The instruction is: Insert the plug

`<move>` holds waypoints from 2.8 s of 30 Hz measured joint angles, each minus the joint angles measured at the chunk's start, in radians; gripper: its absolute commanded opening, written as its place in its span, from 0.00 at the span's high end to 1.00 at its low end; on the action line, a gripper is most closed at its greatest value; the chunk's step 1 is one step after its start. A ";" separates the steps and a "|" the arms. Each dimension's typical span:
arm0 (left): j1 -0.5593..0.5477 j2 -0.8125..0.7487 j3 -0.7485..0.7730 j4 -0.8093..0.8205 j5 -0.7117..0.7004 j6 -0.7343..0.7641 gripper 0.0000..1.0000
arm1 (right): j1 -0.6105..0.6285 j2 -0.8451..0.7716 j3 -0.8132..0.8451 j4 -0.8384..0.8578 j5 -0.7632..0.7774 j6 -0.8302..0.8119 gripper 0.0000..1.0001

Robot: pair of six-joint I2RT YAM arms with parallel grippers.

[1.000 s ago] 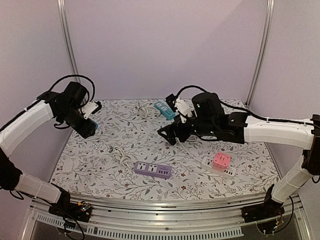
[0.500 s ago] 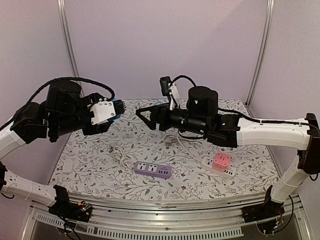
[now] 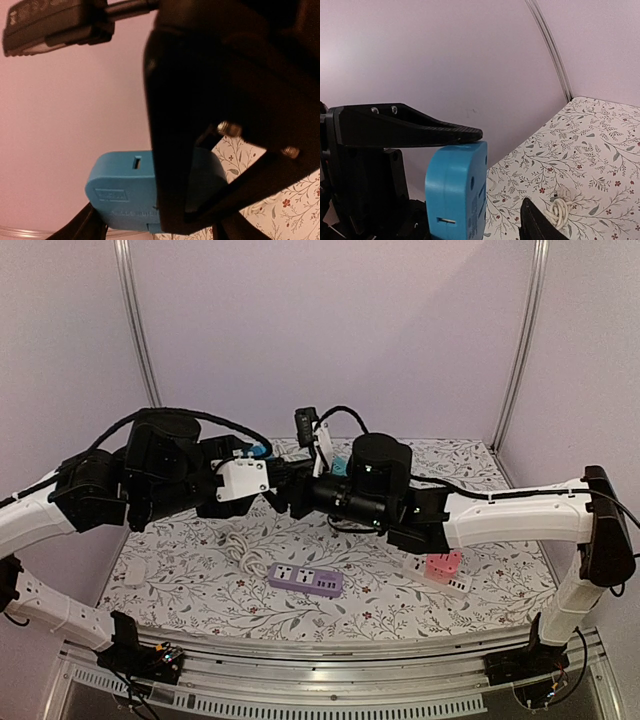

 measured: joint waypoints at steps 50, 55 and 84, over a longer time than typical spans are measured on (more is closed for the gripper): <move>0.387 0.591 -0.254 0.165 0.822 -0.233 0.13 | -0.303 -0.216 -0.150 -0.821 -0.281 -0.639 1.00; 0.335 0.654 -0.221 0.150 0.785 -0.216 0.26 | -0.304 -0.234 -0.167 -0.832 -0.284 -0.653 1.00; 0.103 0.680 -0.177 0.183 0.702 -0.478 0.02 | -0.317 -0.399 -0.289 -0.896 -0.269 -0.721 1.00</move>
